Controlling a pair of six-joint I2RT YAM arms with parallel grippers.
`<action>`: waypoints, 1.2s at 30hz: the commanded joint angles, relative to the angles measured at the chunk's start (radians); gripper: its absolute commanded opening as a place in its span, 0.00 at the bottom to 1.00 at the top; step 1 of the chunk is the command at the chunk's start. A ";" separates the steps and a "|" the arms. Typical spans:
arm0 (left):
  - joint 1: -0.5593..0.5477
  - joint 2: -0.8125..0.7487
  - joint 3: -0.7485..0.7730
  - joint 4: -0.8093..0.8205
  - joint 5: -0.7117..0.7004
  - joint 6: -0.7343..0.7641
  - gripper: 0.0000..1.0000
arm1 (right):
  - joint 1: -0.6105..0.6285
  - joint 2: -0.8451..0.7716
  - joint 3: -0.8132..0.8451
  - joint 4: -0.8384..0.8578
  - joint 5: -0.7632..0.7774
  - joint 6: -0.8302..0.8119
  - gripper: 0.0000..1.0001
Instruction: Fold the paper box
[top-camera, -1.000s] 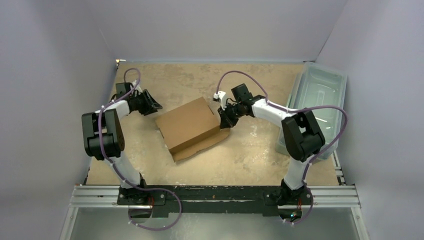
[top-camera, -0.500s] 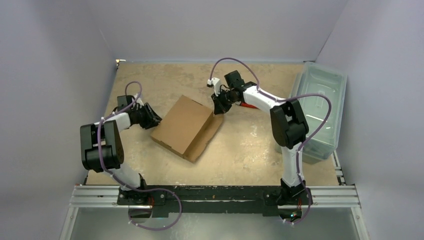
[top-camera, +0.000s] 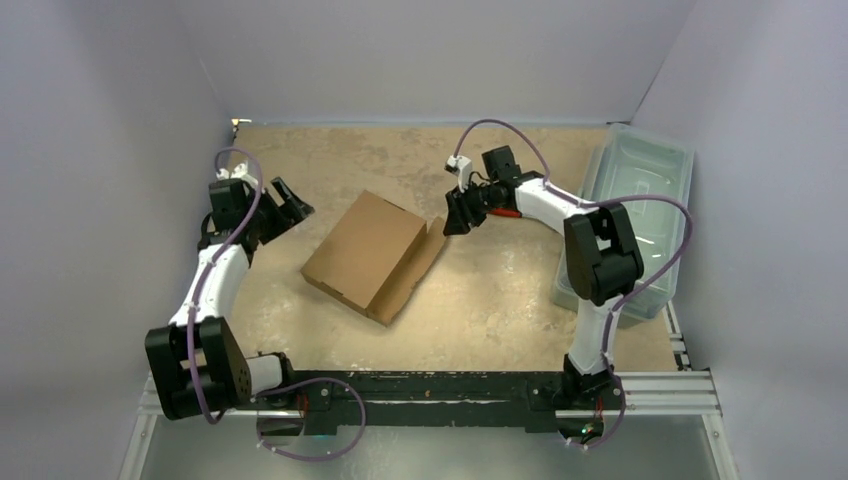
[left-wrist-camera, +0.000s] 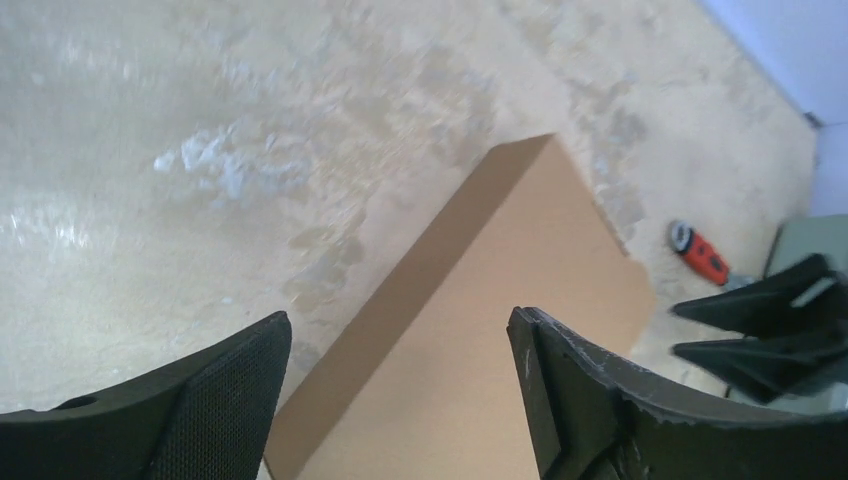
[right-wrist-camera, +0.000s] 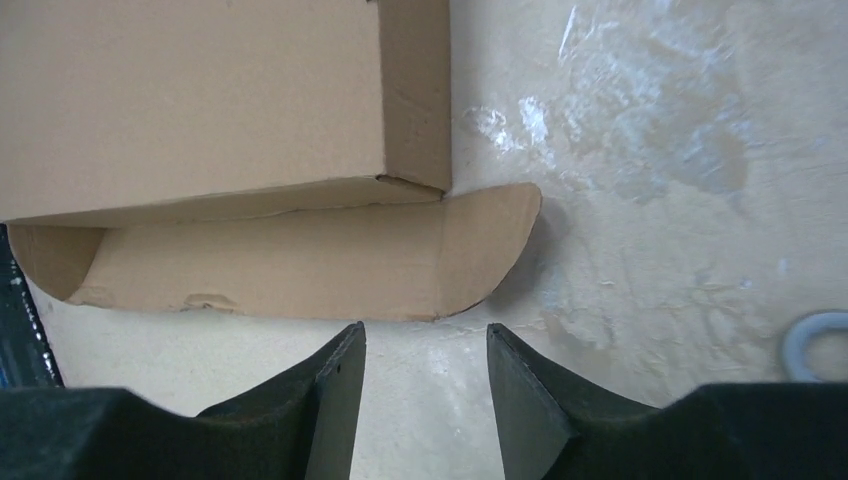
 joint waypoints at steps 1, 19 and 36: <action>0.002 -0.057 0.061 0.000 0.045 -0.037 0.81 | 0.009 0.031 0.004 0.065 -0.015 0.087 0.51; -0.021 -0.029 0.043 0.103 0.247 -0.103 0.81 | -0.029 0.160 0.055 0.144 -0.132 0.275 0.52; -0.197 0.189 0.190 -0.026 0.019 0.124 0.80 | -0.028 0.174 0.056 0.184 -0.128 0.265 0.39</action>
